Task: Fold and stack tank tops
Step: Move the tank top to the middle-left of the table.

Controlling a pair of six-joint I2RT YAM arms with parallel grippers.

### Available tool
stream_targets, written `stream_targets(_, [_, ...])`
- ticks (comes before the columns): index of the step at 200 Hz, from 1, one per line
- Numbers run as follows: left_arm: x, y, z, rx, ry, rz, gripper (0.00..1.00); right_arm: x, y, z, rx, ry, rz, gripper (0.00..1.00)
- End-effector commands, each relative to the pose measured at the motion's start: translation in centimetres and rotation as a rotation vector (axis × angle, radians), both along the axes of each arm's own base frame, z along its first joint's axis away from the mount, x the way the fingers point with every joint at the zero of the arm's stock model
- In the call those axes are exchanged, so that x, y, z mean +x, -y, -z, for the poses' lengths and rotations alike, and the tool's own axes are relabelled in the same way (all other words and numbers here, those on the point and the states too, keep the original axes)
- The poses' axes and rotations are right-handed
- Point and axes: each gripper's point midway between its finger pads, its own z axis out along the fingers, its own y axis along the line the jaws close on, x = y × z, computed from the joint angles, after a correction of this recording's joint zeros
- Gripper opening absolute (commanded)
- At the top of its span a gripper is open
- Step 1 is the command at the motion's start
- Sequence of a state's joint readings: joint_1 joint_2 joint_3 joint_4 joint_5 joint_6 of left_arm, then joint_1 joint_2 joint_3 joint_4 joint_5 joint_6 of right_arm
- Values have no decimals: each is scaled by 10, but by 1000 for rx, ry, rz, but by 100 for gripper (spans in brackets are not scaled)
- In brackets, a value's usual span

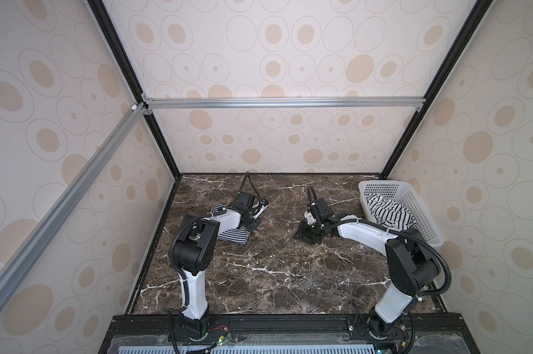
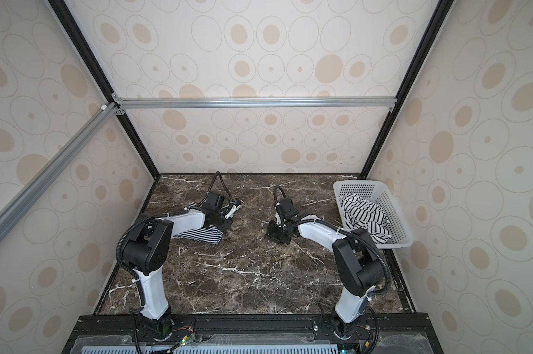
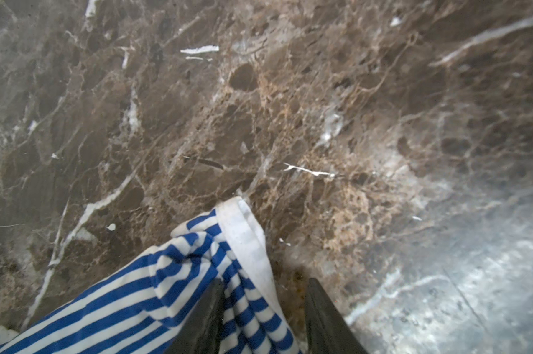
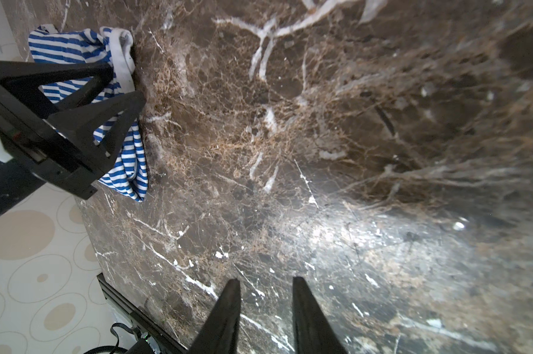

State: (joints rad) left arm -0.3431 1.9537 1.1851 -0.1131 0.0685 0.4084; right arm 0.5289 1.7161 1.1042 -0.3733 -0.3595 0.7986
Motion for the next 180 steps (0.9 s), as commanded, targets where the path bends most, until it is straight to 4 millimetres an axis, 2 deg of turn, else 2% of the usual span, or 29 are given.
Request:
stream_targets(1, [16, -27, 3, 42, 23, -93, 43, -2, 0, -6, 2, 13, 10, 31])
stream_targets(30, [21, -61, 12, 71, 20, -203, 43, 0, -2, -9, 10, 18, 8, 31])
stream_targets(59, [16, -78, 15, 67, 5, -240, 43, 0, -3, -9, 9, 13, 4, 31])
stream_targets(133, [-22, -126, 24, 114, -35, -277, 42, 2, -6, -11, 10, 12, -6, 31])
stream_targets(180, [-36, -151, 14, 122, -21, -294, 43, 4, -8, -14, 18, 17, -2, 32])
